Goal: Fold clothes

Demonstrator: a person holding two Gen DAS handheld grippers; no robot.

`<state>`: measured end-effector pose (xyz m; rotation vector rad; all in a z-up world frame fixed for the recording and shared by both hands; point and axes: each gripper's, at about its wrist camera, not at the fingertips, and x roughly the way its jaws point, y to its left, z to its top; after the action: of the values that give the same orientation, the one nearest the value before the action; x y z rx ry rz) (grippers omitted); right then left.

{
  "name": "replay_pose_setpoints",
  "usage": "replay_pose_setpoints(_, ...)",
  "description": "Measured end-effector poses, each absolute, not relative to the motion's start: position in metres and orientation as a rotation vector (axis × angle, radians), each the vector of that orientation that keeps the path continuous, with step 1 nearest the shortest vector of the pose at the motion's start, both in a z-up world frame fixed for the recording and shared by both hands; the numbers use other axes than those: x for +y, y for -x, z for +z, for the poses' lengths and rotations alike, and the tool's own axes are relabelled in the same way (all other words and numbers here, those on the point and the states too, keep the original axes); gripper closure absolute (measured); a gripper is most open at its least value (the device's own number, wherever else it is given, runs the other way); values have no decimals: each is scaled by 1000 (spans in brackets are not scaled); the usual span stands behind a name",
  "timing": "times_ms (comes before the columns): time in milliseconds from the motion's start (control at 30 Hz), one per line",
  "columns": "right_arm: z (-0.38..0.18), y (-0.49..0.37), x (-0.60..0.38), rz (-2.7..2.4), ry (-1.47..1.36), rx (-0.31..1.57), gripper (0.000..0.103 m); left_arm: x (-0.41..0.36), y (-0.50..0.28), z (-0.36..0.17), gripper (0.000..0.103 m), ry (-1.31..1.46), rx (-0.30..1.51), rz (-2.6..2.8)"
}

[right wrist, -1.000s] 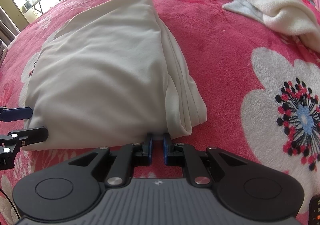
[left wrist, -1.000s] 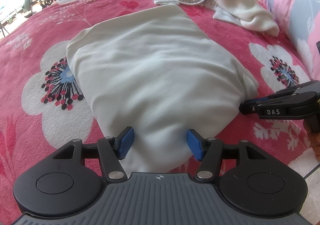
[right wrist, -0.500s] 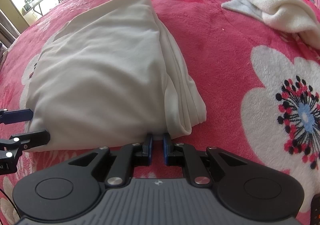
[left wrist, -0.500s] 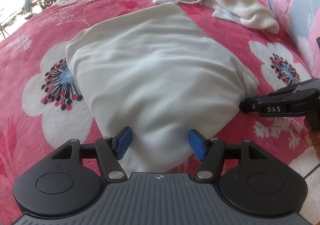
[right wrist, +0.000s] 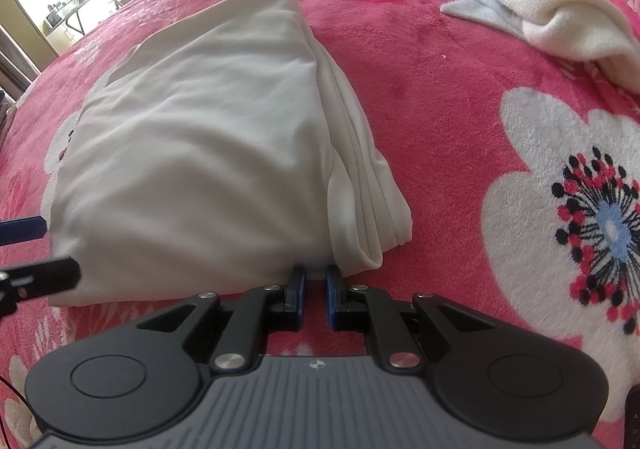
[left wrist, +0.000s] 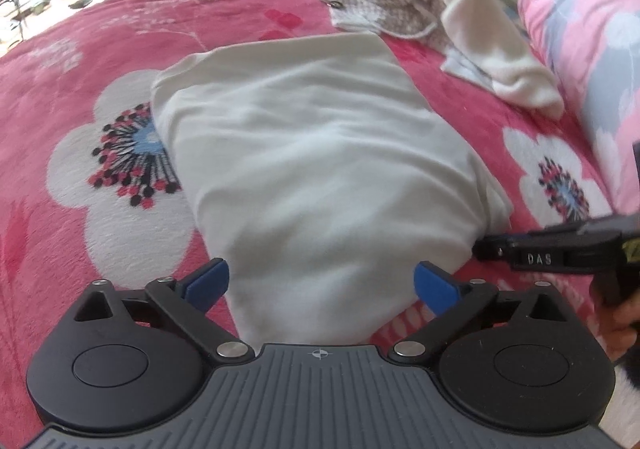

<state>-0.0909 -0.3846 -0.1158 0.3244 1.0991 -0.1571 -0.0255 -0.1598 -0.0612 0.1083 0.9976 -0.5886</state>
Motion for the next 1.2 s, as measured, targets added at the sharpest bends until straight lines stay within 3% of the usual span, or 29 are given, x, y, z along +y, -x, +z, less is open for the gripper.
replay_pose_setpoints(300,-116,91,-386,-155,-325,1098,93,-159,27,-44,0,-108,906,-562)
replay_pose_setpoints(567,-115,90,-387,-153,-328,1099,93,-182,32,-60,0,-372,832,-456)
replay_pose_setpoints(933,-110,90,-381,-159,-290,1085,92,-172,34,-43,0,-283,776,-454)
replay_pose_setpoints(1200,-52,96,-370,-130,-275,837,88,-170,19,-34,2,-190,813,-529)
